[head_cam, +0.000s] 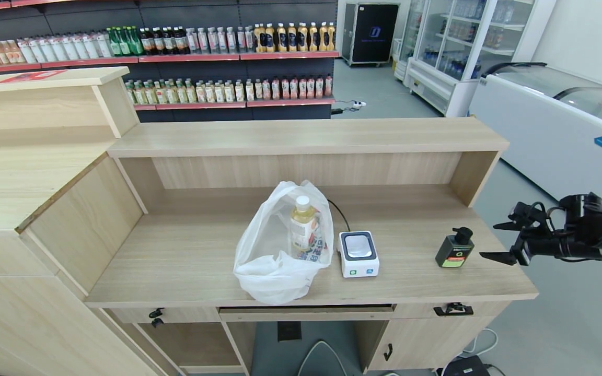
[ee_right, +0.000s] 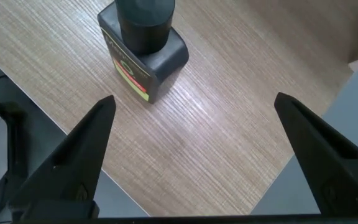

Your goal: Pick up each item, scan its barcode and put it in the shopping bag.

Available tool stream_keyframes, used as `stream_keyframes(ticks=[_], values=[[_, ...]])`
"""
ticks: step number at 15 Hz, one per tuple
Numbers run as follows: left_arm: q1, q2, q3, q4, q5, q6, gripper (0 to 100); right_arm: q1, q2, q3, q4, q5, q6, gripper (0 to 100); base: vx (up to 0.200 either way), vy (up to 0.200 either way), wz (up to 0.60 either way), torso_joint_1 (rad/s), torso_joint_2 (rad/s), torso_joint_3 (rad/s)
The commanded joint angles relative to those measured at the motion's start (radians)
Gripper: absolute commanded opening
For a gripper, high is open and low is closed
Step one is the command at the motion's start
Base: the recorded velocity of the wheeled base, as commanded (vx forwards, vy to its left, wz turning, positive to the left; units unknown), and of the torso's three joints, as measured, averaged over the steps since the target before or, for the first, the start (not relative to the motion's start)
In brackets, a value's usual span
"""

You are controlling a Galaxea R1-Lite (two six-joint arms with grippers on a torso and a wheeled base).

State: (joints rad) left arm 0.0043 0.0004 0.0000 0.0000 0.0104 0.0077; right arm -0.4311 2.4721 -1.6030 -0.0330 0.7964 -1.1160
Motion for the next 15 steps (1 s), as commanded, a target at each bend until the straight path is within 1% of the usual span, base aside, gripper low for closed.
stream_keyframes(ticks=[1,7,14,15], values=[[0.0,0.0,0.0,0.0,0.0,0.0,0,0.015,0.034,-0.012,-0.001,0.001,-0.004,100,0.0,0.0,0.0,0.0,0.0,0.0],[0.0,0.0,0.0,0.0,0.0,0.0,0,0.095,0.14,-0.103,0.002,0.032,-0.007,100,0.0,0.0,0.0,0.0,0.0,0.0],[0.0,0.0,0.0,0.0,0.0,0.0,0,0.138,0.18,-0.12,0.005,0.03,-0.041,100,0.0,0.0,0.0,0.0,0.0,0.0],[0.0,0.0,0.0,0.0,0.0,0.0,0,0.143,0.185,-0.121,0.004,0.03,-0.042,0,0.0,0.0,0.0,0.0,0.0,0.0]])
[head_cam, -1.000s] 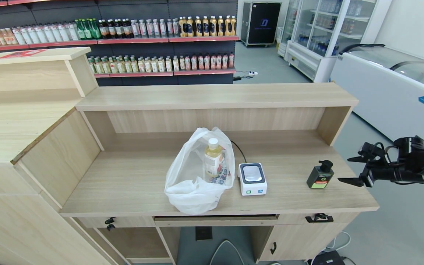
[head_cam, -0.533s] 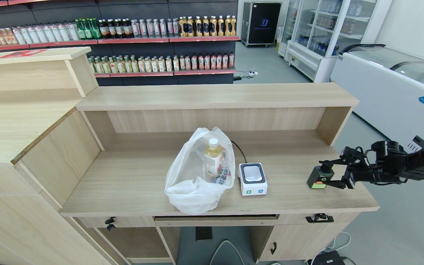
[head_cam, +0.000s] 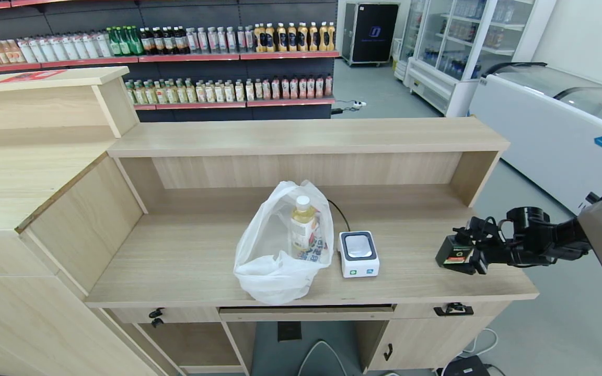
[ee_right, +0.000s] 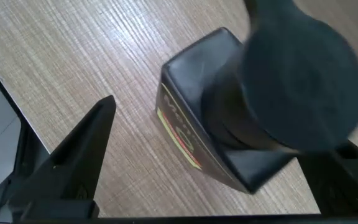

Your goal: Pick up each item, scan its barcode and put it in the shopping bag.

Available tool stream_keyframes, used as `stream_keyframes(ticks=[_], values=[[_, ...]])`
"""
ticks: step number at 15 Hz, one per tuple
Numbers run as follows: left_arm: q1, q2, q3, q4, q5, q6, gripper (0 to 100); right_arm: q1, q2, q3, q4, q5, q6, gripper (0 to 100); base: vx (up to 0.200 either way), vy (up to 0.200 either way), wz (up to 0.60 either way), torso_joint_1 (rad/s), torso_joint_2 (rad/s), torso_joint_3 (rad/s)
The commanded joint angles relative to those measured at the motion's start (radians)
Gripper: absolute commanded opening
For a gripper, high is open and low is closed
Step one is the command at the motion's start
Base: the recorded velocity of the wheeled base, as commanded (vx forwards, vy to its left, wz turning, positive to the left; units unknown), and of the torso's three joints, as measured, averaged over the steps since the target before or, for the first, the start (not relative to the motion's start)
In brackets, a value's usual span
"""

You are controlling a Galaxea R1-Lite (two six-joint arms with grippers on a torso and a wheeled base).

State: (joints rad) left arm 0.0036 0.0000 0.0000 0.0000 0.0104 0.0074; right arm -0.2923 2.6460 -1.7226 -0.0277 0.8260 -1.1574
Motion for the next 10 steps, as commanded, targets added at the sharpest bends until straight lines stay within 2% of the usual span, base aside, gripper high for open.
stream_keyframes(ticks=[1,6,8,10], values=[[0.001,0.0,0.0,0.0,0.0,0.0,0,0.005,0.015,-0.005,-0.003,0.001,-0.001,0,0.0,0.0,0.0,0.0,0.0,0.0],[0.001,0.0,0.0,0.0,0.0,0.0,0,0.012,0.017,-0.009,-0.009,-0.005,-0.019,0,0.0,0.0,0.0,0.0,0.0,0.0],[0.001,0.0,0.0,0.0,0.0,0.0,0,0.005,-0.04,-0.009,-0.015,-0.004,-0.051,0,0.0,0.0,0.0,0.0,0.0,0.0],[0.001,0.0,0.0,0.0,0.0,0.0,0,-0.045,-0.162,0.029,-0.038,-0.004,-0.103,0,0.0,0.0,0.0,0.0,0.0,0.0]])
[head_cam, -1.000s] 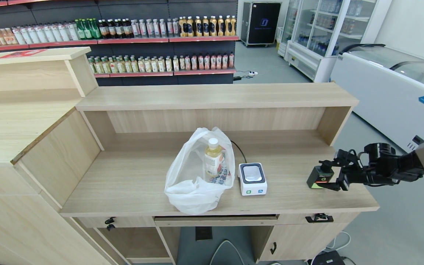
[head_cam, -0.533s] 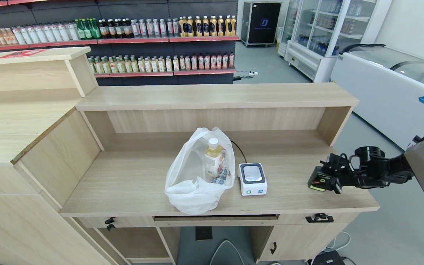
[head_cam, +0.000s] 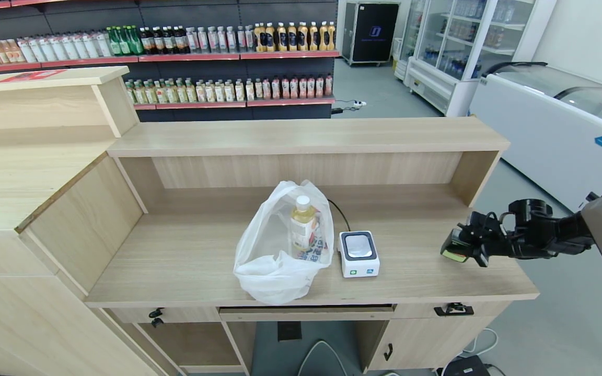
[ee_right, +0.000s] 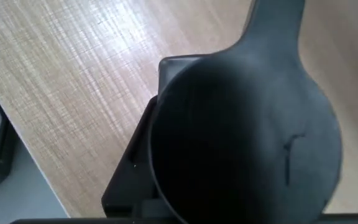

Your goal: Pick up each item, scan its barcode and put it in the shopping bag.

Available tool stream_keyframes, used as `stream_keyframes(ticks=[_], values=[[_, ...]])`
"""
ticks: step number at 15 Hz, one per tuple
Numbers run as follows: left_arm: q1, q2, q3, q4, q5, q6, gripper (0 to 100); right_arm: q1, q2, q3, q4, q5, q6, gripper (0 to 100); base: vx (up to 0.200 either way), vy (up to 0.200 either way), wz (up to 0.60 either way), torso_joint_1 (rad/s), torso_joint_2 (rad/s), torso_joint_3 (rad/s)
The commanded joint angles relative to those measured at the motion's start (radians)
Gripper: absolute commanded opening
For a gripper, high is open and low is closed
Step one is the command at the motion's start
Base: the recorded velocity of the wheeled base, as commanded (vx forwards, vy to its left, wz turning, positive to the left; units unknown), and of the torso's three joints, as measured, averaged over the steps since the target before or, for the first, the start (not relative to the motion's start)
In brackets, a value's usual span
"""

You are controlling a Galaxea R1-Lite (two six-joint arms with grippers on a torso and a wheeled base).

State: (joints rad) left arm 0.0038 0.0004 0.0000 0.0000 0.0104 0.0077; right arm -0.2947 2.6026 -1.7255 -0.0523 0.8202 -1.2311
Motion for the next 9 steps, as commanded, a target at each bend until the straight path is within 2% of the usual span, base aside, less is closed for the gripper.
stream_keyframes(ticks=[1,4,6,8,9], values=[[0.001,0.0,0.0,0.0,0.0,0.0,0,-0.078,-0.193,0.069,-0.014,0.004,-0.05,0,0.0,0.0,0.0,0.0,0.0,0.0],[0.001,0.0,0.0,0.0,0.0,0.0,0,-0.247,-0.47,0.248,-0.007,0.027,-0.159,0,0.0,0.0,0.0,0.0,0.0,0.0],[0.001,0.0,0.0,0.0,0.0,0.0,0,-0.339,-0.673,0.379,-0.009,0.102,-0.258,0,0.0,0.0,0.0,0.0,0.0,0.0],[0.001,0.0,0.0,0.0,0.0,0.0,0,-0.376,-0.806,0.466,-0.014,0.2,-0.47,0,0.0,0.0,0.0,0.0,0.0,0.0],[0.001,0.0,0.0,0.0,0.0,0.0,0,-0.402,-0.917,0.572,-0.009,0.264,-0.806,0,0.0,0.0,0.0,0.0,0.0,0.0]])
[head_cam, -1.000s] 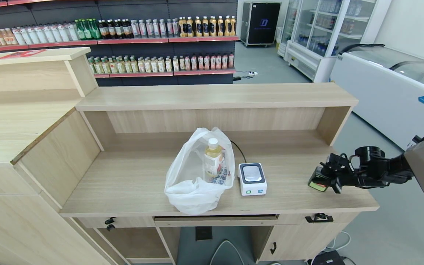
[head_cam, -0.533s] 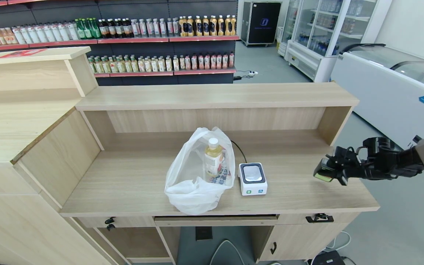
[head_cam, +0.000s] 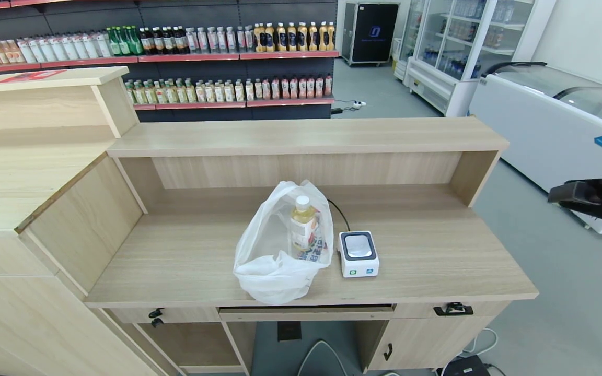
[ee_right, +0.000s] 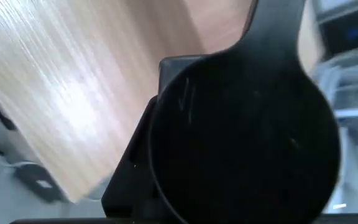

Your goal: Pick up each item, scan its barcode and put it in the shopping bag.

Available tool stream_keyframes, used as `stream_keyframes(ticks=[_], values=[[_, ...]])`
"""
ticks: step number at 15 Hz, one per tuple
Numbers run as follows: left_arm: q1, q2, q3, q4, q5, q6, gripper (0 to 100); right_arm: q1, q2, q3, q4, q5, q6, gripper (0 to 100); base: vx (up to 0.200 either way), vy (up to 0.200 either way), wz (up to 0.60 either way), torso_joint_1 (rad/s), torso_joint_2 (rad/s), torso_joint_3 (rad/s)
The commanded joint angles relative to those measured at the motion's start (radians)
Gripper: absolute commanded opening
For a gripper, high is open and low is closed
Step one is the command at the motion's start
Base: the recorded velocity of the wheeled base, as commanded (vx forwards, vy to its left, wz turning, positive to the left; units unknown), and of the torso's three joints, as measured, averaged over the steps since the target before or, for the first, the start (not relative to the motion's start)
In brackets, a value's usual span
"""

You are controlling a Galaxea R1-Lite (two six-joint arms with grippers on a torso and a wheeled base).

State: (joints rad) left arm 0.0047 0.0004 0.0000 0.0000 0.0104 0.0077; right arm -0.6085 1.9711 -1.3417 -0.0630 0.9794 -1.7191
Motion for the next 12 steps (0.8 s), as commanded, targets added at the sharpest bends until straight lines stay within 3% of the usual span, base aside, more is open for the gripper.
stream_keyframes(ticks=[1,2,5,7,8,9,10,12], values=[[0.0,0.0,0.0,0.0,0.0,0.0,0,-0.085,-0.31,0.219,0.005,0.124,-0.41,0,0.0,0.0,0.0,0.0,0.0,0.0],[0.0,0.0,0.0,0.0,0.0,0.0,0,-0.05,-0.391,0.305,0.003,0.183,-0.683,0,0.0,0.0,0.0,0.0,0.0,0.0],[0.0,0.0,0.0,0.0,0.0,0.0,0,0.044,-0.538,0.458,-0.031,0.183,-0.858,0,0.0,0.0,0.0,0.0,0.0,0.0],[0.0,0.0,0.0,0.0,0.0,0.0,0,0.256,-0.643,0.539,-0.12,0.182,-1.002,0,0.0,0.0,0.0,0.0,0.0,0.0],[0.0,0.0,0.0,0.0,0.0,0.0,0,0.282,-0.65,0.55,-0.133,0.182,-1.011,0,0.0,0.0,0.0,0.0,0.0,0.0],[0.0,0.0,0.0,0.0,0.0,0.0,0,0.398,-0.693,0.625,-0.232,0.182,-1.028,0,0.0,0.0,0.0,0.0,0.0,0.0],[0.0,0.0,0.0,0.0,0.0,0.0,0,0.428,-0.701,0.647,-0.271,0.182,-1.028,0,0.0,0.0,0.0,0.0,0.0,0.0],[0.0,0.0,0.0,0.0,0.0,0.0,0,0.587,-0.706,0.677,-0.423,0.147,-1.027,0,0.0,0.0,0.0,0.0,0.0,0.0]])
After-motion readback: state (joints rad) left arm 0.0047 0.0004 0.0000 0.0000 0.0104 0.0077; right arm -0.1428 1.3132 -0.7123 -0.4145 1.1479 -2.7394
